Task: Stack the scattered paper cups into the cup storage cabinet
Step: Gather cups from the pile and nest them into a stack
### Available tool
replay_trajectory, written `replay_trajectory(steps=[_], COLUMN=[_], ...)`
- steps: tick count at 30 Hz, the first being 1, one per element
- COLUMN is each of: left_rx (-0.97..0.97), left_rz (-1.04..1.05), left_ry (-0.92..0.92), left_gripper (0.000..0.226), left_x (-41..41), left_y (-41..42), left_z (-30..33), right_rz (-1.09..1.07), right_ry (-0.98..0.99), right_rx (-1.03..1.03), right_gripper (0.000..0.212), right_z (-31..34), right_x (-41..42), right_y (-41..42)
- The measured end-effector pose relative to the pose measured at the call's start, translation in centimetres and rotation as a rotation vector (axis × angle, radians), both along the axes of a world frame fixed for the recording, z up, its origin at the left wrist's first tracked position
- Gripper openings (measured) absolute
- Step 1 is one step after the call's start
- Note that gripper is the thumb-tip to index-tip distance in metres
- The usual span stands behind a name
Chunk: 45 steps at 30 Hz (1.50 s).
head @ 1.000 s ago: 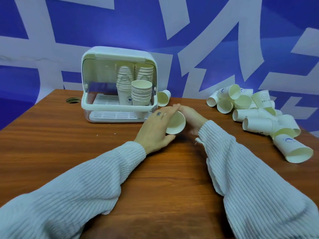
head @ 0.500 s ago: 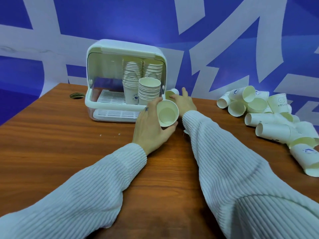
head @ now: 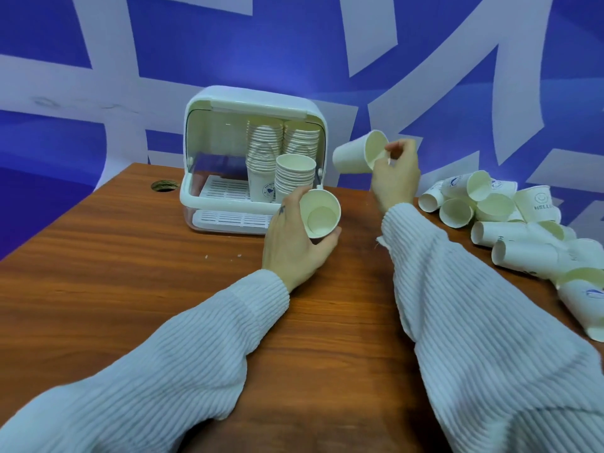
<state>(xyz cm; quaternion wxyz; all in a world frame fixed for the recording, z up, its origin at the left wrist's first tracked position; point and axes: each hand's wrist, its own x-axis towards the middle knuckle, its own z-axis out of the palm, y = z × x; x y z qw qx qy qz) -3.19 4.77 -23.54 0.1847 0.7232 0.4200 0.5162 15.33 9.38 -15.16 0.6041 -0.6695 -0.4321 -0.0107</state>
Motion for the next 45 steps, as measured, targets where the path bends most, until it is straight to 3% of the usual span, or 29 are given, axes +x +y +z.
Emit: replay_trajectory(steps=[3, 8, 15, 22, 25, 29, 35, 41, 45], left_rx=[-0.012, -0.011, -0.037, -0.014, 0.033, 0.064, 0.013, -0.086, -0.137], left_rz=[0.023, 0.062, 0.087, 0.113, 0.151, 0.195, 0.127, 0.085, 0.051], left_ry=[-0.054, -0.086, -0.130, -0.343, -0.384, -0.360, -0.212, 0.116, 0.404], left_gripper=[0.080, 0.080, 0.082, 0.081, 0.080, 0.079, 0.079, 0.067, 0.077], left_x=[-0.3, -1.0, -1.9, -2.8, -3.9, -5.3, -4.4, -3.3, -3.0], left_y=[-0.4, -0.9, -0.7, 0.6, 1.7, 3.9, 7.3, 9.8, 9.8], left_z=[0.2, 0.4, 0.6, 2.5, 3.8, 6.6, 11.3, 10.8, 9.7], right_rz=[0.094, 0.189, 0.202, 0.232, 0.280, 0.322, 0.379, 0.567, 0.599], right_ry=[-0.057, -0.144, -0.326, -0.442, -0.414, -0.230, -0.178, 0.025, 0.189], right_rx=[0.078, 0.035, -0.241, -0.476, -0.597, -0.532, -0.485, -0.432, -0.469], right_gripper=[0.011, 0.023, 0.036, 0.034, 0.036, 0.039, 0.037, 0.036, 0.036], right_z=[2.0, 3.2, 3.6, 4.1, 3.0, 1.3, 0.3, 0.0, -0.1], right_x=[-1.9, -5.1, -7.1, -8.0, -8.2, -8.0, -8.0, -8.2, -7.7], right_y=[-0.7, 0.1, 1.9, 3.2, 3.8, 4.2, 4.2, 3.8, 3.6])
